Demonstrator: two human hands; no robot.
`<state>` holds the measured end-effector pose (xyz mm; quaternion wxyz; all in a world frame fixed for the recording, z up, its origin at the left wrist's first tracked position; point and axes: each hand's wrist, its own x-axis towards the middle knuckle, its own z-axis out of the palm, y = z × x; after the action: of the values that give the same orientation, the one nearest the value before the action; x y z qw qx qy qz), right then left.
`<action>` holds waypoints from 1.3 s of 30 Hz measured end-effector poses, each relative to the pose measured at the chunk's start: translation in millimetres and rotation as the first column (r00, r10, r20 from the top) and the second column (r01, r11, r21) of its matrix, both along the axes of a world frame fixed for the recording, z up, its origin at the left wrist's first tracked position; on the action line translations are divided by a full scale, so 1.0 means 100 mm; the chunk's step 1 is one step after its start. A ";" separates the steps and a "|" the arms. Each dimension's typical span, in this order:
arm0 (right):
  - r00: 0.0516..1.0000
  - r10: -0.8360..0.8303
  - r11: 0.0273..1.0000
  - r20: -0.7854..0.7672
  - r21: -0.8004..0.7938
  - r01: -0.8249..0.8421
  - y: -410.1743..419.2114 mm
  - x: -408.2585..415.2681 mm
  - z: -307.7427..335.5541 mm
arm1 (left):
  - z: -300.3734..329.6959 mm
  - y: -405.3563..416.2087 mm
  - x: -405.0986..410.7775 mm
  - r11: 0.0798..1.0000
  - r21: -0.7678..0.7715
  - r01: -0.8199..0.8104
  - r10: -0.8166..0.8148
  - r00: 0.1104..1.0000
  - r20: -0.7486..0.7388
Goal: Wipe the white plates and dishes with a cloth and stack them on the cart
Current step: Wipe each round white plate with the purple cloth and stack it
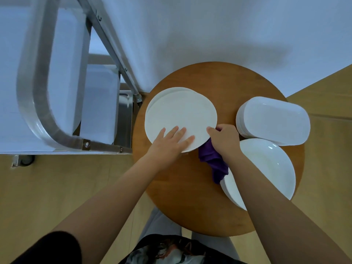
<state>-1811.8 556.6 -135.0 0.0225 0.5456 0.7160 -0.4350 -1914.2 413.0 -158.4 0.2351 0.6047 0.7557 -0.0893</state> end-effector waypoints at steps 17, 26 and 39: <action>0.806 -0.557 0.801 -0.200 -0.386 0.458 0.09 0.83 0.40 | -0.08 0.14 0.24 0.949 0.174 -0.263 0.246 0.963 0.110; 0.627 -0.753 0.647 -0.198 -0.393 0.654 0.32 2.05 0.57 | 0.05 0.53 1.59 0.725 -0.295 -0.623 0.687 0.623 0.373; 0.710 -0.653 0.752 -0.262 -0.335 0.568 0.66 2.34 0.23 | 0.17 0.70 1.75 0.250 -0.182 -0.951 0.774 0.083 0.628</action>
<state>-1577.5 622.5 -111.5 -0.1934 0.6559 0.4294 -0.5899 -1739.0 482.8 -141.8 0.3814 0.0474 0.8441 0.3739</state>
